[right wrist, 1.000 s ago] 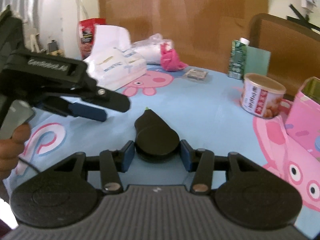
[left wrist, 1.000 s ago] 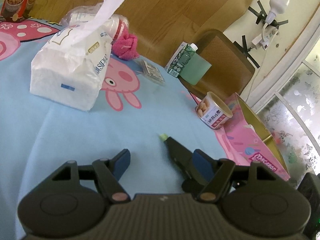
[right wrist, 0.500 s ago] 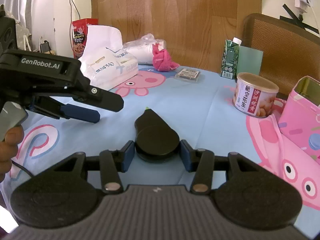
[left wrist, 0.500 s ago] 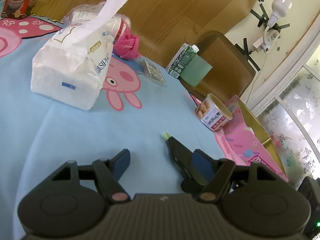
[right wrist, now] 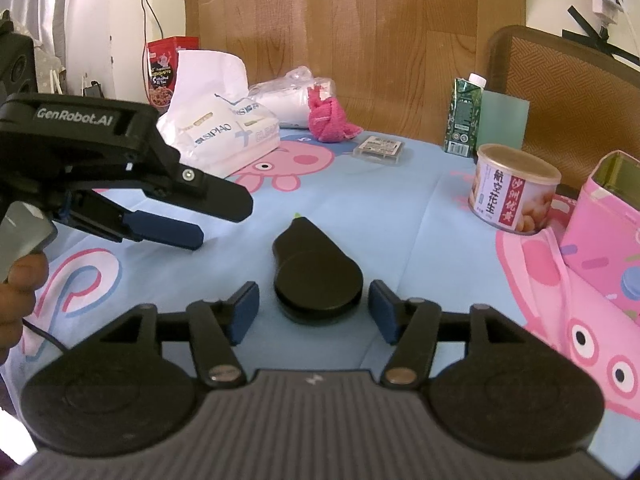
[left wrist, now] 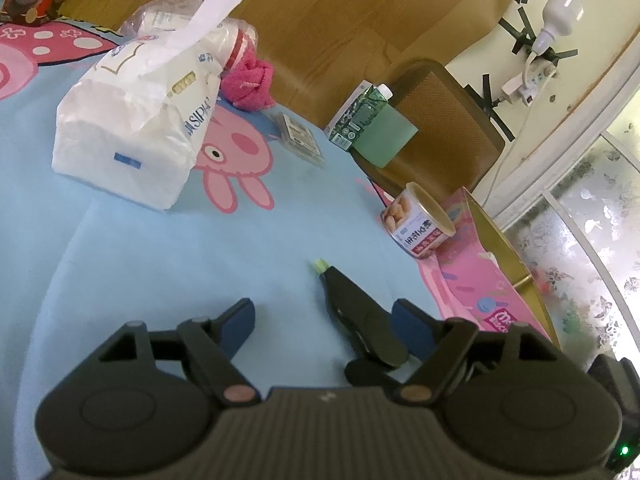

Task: Organize soft objects
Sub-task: 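Grasp the black pouch with the left tool and lift, then carry the black pouch into the pink tin and open the left tool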

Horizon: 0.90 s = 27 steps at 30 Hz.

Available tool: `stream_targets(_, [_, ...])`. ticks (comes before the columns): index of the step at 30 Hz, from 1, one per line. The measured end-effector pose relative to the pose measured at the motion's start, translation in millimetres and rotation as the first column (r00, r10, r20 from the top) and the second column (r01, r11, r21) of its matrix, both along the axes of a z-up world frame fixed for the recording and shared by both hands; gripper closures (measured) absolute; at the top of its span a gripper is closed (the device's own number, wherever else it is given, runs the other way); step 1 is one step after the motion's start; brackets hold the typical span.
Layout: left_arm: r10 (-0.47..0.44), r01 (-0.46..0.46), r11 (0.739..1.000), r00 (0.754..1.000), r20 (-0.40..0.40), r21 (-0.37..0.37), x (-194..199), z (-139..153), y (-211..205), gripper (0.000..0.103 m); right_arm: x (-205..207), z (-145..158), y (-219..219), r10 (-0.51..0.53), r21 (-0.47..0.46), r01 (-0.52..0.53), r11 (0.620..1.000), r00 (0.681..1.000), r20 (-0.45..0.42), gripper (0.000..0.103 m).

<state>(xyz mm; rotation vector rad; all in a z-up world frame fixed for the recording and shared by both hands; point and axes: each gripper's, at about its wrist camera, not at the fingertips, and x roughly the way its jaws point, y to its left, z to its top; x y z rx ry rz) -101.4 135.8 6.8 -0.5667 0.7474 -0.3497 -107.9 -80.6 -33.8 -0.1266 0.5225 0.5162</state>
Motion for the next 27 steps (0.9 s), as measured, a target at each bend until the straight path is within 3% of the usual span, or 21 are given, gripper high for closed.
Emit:
stream_targets(7, [-0.036, 0.034, 0.999, 0.999, -0.035, -0.041, 8.0, -0.3, -9.5, 0.024, 1.3, -0.2, 1.7, 0.016, -0.003, -0.016, 1.000, 1.000, -0.004, 0.040])
stream_targets(8, [-0.040, 0.038, 0.998, 0.998, -0.040, -0.048, 8.9, -0.4, -11.5, 0.022, 0.7, -0.4, 1.8, 0.021, -0.004, -0.021, 1.000, 1.000, -0.002, 0.041])
stream_targets(9, [-0.043, 0.041, 0.998, 0.998, -0.045, -0.056, 10.2, -0.4, -13.3, 0.019, -0.3, -0.4, 2.0, 0.026, -0.003, -0.026, 1.000, 1.000, 0.002, 0.052])
stream_targets(13, [-0.059, 0.052, 0.995, 0.996, -0.068, -0.089, 14.4, -1.5, -18.4, 0.019, 0.0, 0.2, -1.7, 0.043, 0.033, -0.042, 0.999, 0.999, -0.014, 0.052])
stream_targets(16, [-0.053, 0.045, 0.995, 0.995, -0.079, -0.093, 15.8, -1.7, -22.7, 0.025, 1.3, 1.0, -8.9, 0.080, 0.128, -0.071, 0.989, 0.995, -0.063, 0.052])
stream_targets(18, [-0.035, 0.029, 0.997, 0.996, -0.087, -0.066, 17.0, -1.0, -26.6, 0.046, -1.0, 0.9, -10.3, 0.094, 0.155, -0.082, 0.985, 0.993, -0.068, 0.052])
stream_targets(21, [-0.063, 0.055, 0.996, 0.992, -0.108, -0.073, 20.9, -3.2, -31.6, 0.066, -3.2, 2.7, -15.3, 0.101, 0.189, -0.089, 0.978, 0.993, -0.055, 0.052])
stream_targets(27, [-0.126, 0.123, 0.991, 0.989, -0.077, -0.044, 32.0, 14.7, -56.8, 0.066, -8.4, 10.4, -29.1, 0.048, 0.198, -0.051, 0.979, 0.999, 0.019, 0.052])
